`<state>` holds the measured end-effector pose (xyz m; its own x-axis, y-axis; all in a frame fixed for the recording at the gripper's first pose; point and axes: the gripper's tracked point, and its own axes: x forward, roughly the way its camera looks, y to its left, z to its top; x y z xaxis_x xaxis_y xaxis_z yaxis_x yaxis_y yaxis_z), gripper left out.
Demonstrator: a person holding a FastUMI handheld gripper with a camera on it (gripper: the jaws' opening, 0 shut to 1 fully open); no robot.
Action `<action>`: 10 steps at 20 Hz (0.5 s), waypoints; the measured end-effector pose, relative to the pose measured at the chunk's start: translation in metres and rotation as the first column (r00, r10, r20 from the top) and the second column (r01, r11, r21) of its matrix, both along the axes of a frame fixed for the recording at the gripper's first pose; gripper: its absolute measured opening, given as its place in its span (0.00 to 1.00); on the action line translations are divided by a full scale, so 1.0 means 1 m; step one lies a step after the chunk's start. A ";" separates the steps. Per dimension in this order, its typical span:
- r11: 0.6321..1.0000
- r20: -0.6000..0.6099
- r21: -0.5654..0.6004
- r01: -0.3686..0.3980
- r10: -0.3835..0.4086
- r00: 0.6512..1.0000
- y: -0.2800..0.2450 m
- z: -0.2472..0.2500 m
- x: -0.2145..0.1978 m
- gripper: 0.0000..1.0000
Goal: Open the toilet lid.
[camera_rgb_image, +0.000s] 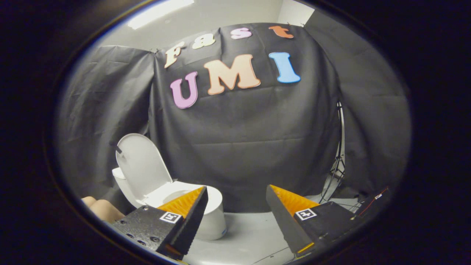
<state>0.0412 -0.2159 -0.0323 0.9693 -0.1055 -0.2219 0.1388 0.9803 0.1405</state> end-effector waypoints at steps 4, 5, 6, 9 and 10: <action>1.000 -0.009 -0.009 -0.016 0.016 1.000 0.005 -0.005 -0.007 0.97; 1.000 -0.005 -0.013 -0.018 0.018 1.000 0.006 -0.003 -0.008 0.97; 1.000 -0.003 -0.013 -0.019 0.019 1.000 0.005 -0.002 -0.010 0.97; 1.000 0.003 -0.006 -0.023 0.023 1.000 0.005 -0.001 -0.016 0.97; 1.000 -0.005 0.005 -0.024 0.024 1.000 0.006 -0.002 -0.019 0.97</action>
<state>0.0226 -0.2101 -0.0340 0.9705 -0.0812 -0.2268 0.1160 0.9826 0.1449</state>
